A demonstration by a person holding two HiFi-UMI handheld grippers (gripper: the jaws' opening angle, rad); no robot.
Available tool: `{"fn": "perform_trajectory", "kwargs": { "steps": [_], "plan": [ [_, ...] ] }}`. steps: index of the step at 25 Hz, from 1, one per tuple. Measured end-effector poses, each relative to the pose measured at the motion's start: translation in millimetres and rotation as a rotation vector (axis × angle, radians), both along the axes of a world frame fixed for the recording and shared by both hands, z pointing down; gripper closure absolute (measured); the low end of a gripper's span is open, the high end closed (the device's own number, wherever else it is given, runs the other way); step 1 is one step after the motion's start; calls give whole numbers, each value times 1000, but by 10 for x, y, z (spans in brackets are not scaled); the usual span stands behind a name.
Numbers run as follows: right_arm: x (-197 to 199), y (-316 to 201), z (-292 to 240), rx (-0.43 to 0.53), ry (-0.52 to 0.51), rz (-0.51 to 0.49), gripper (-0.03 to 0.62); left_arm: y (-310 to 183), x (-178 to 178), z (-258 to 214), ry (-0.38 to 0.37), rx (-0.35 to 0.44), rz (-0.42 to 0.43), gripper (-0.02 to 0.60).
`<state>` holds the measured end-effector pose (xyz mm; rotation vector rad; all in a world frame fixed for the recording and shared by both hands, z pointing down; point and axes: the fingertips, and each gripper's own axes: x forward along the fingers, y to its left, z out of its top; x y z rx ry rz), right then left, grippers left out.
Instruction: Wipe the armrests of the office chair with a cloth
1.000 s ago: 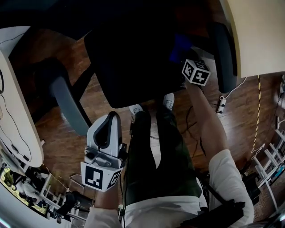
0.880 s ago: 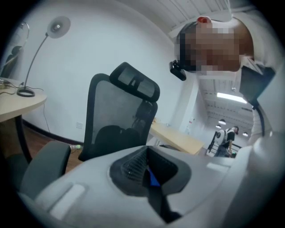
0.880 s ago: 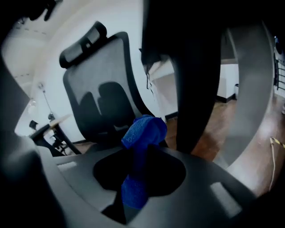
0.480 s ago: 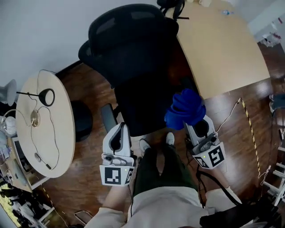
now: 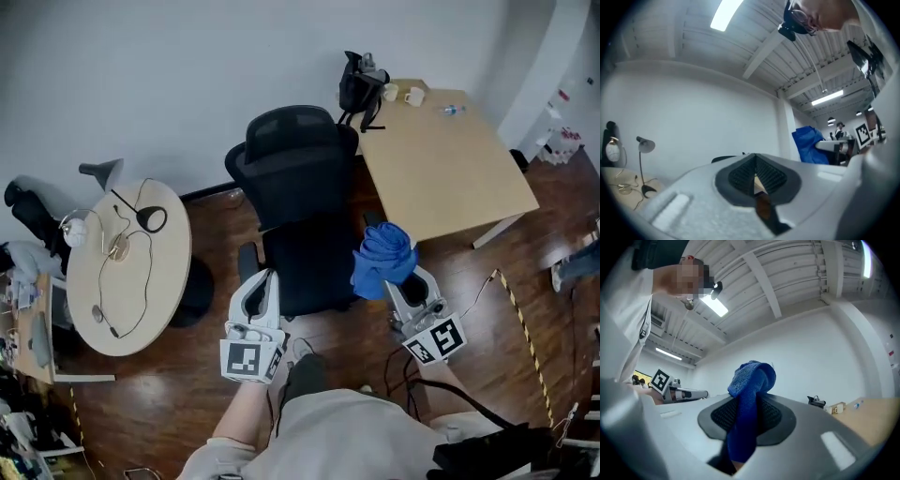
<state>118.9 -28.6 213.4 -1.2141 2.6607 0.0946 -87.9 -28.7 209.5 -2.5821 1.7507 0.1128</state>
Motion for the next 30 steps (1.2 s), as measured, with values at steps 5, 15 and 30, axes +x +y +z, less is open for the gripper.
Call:
{"fn": "perform_trajectory", "kwargs": {
  "steps": [5, 15, 30],
  "plan": [
    [547, 901, -223, 26, 8, -45, 502, 982, 626, 7, 76, -34, -4, 568],
    [845, 1870, -491, 41, -61, -91, 503, 2058, 928, -333, 12, -3, -36, 568],
    [288, 2396, -529, 11, -25, -68, 503, 2355, 605, -336, 44, 8, 49, 568]
  ]
}}
